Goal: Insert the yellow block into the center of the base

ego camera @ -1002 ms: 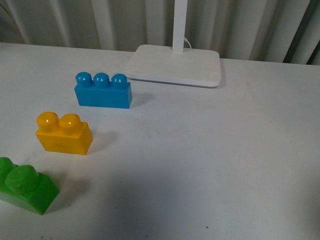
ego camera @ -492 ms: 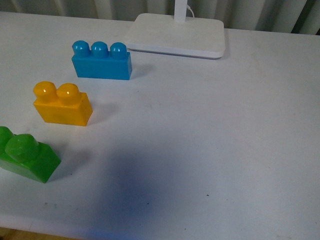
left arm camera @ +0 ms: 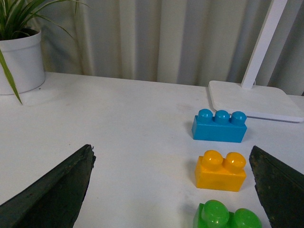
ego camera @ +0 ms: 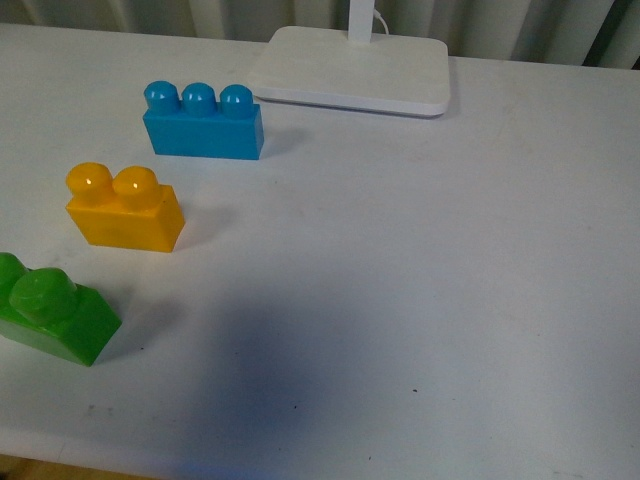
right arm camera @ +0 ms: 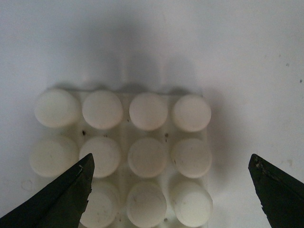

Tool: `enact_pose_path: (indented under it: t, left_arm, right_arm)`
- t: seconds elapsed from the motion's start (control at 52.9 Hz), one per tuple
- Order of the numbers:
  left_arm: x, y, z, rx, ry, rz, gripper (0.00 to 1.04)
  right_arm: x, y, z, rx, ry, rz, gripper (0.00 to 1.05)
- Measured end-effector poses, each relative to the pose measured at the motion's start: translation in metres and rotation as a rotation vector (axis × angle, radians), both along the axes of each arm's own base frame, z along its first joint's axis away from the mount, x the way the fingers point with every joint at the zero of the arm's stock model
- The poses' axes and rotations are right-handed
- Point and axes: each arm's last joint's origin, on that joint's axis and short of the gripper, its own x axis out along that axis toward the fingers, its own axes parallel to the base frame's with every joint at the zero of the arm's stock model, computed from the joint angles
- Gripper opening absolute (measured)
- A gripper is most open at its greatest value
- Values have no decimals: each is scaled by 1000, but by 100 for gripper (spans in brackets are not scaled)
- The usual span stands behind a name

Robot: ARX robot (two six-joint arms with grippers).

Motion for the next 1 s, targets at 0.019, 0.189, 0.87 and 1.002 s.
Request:
enact_pose_path:
  t: [0.019,0.189,0.87,1.002]
  left_arm:
    - [0,0,0,0,0,0,98]
    - [0,0,0,0,0,0,98]
    - [0,0,0,0,0,0,98]
    - [0,0,0,0,0,0,98]
  right_arm:
    - [0,-1,-1,0,4,2,96]
    - [-7,-11,-8,2,24,-2,96]
    - [0,13,-38,32,35,39,96]
    - [11,41,-44,112,21,45,96]
